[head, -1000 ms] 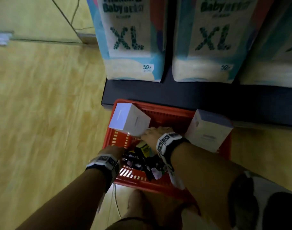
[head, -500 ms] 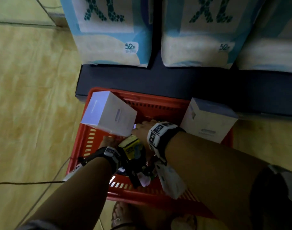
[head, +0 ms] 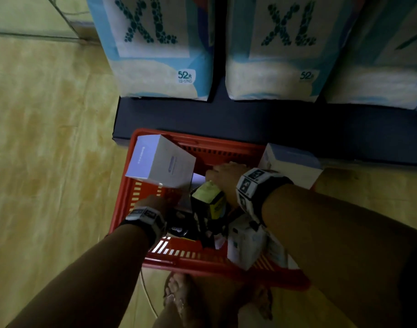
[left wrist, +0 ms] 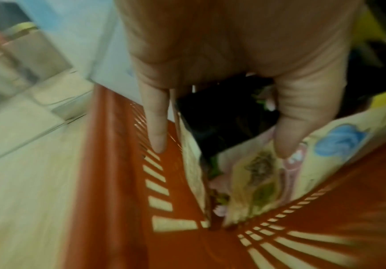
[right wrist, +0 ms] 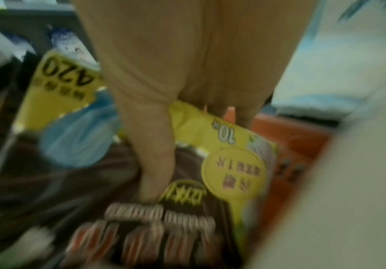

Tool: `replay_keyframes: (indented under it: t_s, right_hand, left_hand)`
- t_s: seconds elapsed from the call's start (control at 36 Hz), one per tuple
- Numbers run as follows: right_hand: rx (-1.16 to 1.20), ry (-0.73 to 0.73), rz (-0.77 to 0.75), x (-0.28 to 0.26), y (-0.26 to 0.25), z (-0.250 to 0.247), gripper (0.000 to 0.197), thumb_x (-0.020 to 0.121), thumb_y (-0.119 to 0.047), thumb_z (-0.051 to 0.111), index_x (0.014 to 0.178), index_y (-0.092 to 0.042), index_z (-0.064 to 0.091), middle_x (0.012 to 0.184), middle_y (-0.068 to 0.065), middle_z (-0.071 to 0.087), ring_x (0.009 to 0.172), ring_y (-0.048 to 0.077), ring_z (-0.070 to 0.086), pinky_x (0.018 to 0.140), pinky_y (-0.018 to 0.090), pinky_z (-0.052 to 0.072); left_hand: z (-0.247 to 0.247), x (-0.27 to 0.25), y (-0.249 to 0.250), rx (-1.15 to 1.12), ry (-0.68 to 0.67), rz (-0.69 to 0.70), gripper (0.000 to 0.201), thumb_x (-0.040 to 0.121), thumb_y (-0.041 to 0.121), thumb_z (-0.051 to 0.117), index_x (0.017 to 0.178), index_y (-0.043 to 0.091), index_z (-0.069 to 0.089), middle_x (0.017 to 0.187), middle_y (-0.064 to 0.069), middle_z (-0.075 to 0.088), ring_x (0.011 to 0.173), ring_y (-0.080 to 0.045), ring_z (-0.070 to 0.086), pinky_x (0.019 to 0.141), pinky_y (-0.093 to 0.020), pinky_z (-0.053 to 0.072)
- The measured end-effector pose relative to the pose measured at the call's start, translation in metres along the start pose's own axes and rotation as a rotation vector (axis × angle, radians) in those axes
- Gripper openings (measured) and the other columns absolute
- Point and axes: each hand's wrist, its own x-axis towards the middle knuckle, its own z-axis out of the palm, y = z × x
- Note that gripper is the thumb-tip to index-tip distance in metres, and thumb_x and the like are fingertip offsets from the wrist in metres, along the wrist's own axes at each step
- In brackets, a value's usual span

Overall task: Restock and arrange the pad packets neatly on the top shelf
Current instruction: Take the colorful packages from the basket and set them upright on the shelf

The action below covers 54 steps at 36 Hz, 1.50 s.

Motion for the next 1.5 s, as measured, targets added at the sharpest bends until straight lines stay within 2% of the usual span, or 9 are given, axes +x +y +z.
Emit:
replay_keyframes:
  t_s: [0.19, 0.47, 0.58, 0.69, 0.83, 1.03, 1.17, 1.39, 1.5]
  right_hand:
    - [0.104, 0.164, 0.034, -0.062, -0.017, -0.023, 0.061, 0.073, -0.015, 0.075, 0.127, -0.018, 0.046, 0.132, 0.002, 0.048, 0.13, 0.024, 0.041, 0.1, 0.038, 0.041]
    - [0.343, 0.181, 0.127, -0.141, -0.034, -0.069, 0.063, 0.058, -0.057, 0.079, 0.107, -0.027, 0.052, 0.111, -0.002, 0.057, 0.105, 0.023, 0.056, 0.085, 0.033, 0.045]
    - [0.586, 0.074, 0.243, -0.183, -0.027, -0.111, 0.035, 0.073, -0.044, 0.078, 0.092, -0.023, 0.057, 0.099, 0.0, 0.063, 0.097, 0.023, 0.063, 0.078, 0.026, 0.045]
    - [0.704, 0.053, 0.383, -0.229, -0.018, -0.156, 0.072, 0.081, -0.026, 0.075, 0.143, -0.014, 0.041, 0.132, 0.001, 0.051, 0.122, 0.017, 0.05, 0.084, 0.017, 0.037]
    - [0.738, 0.116, 0.437, -0.298, -0.018, -0.221, 0.073, 0.076, -0.03, 0.078, 0.138, -0.015, 0.043, 0.131, 0.01, 0.056, 0.12, 0.025, 0.054, 0.097, 0.029, 0.043]
    - [0.963, 0.286, 0.186, -0.408, -0.031, -0.329, 0.059, 0.071, -0.007, 0.082, 0.123, -0.019, 0.056, 0.122, 0.0, 0.064, 0.118, 0.021, 0.057, 0.102, 0.041, 0.047]
    - [0.978, 0.41, 0.097, -0.49, -0.047, -0.399, 0.092, 0.054, -0.047, 0.089, 0.134, -0.029, 0.047, 0.137, -0.008, 0.055, 0.124, 0.013, 0.052, 0.107, 0.036, 0.043]
    - [1.133, 0.562, -0.079, -0.6, -0.068, -0.485, 0.07, 0.064, -0.005, 0.08, 0.128, -0.013, 0.052, 0.121, 0.011, 0.067, 0.113, 0.03, 0.063, 0.098, 0.047, 0.049]
    - [1.128, 0.649, -0.134, -0.636, -0.077, -0.511, 0.063, 0.068, -0.003, 0.075, 0.127, -0.008, 0.053, 0.118, 0.012, 0.068, 0.108, 0.028, 0.066, 0.084, 0.034, 0.056]
  left_hand:
    - [-0.015, -0.045, -0.021, 0.157, -0.035, 0.034, 0.052, 0.086, 0.029, 0.06, 0.134, 0.031, 0.04, 0.13, -0.002, 0.047, 0.123, -0.029, 0.043, 0.094, -0.041, 0.045]
    - [-0.053, -0.149, -0.03, 0.142, 0.16, -0.03, 0.074, 0.071, 0.05, 0.069, 0.133, 0.028, 0.036, 0.128, -0.001, 0.038, 0.117, -0.023, 0.038, 0.077, -0.032, 0.047]
    - [-0.088, -0.195, -0.034, 0.041, 0.199, -0.063, 0.068, 0.068, 0.055, 0.067, 0.124, 0.025, 0.043, 0.118, -0.001, 0.043, 0.109, -0.023, 0.045, 0.079, -0.032, 0.047]
    - [-0.14, -0.242, -0.034, -0.155, 0.137, -0.042, 0.062, 0.057, 0.064, 0.068, 0.1, 0.027, 0.044, 0.101, 0.001, 0.046, 0.099, -0.025, 0.055, 0.075, -0.028, 0.044]
    - [-0.215, -0.313, -0.031, -0.421, 0.109, 0.038, 0.054, 0.053, 0.041, 0.073, 0.096, 0.02, 0.047, 0.097, -0.002, 0.061, 0.096, -0.022, 0.062, 0.074, -0.026, 0.044]
    - [-0.316, -0.434, -0.015, -0.427, 0.217, 0.207, 0.038, 0.075, 0.016, 0.076, 0.097, 0.023, 0.046, 0.079, 0.016, 0.049, 0.08, -0.006, 0.053, 0.073, -0.016, 0.039]
    - [-0.386, -0.53, -0.007, -0.478, 0.328, 0.352, 0.045, 0.075, 0.007, 0.077, 0.104, 0.025, 0.047, 0.091, 0.019, 0.054, 0.081, 0.003, 0.053, 0.062, -0.001, 0.039]
    - [-0.469, -0.658, -0.001, -0.497, 0.6, 0.428, 0.048, 0.063, 0.028, 0.087, 0.1, 0.025, 0.056, 0.09, 0.006, 0.069, 0.081, -0.005, 0.067, 0.067, -0.022, 0.055]
    - [-0.493, -0.702, 0.004, -0.545, 0.692, 0.49, 0.058, 0.049, 0.04, 0.087, 0.099, 0.029, 0.06, 0.091, 0.01, 0.071, 0.087, -0.009, 0.068, 0.078, -0.03, 0.056]
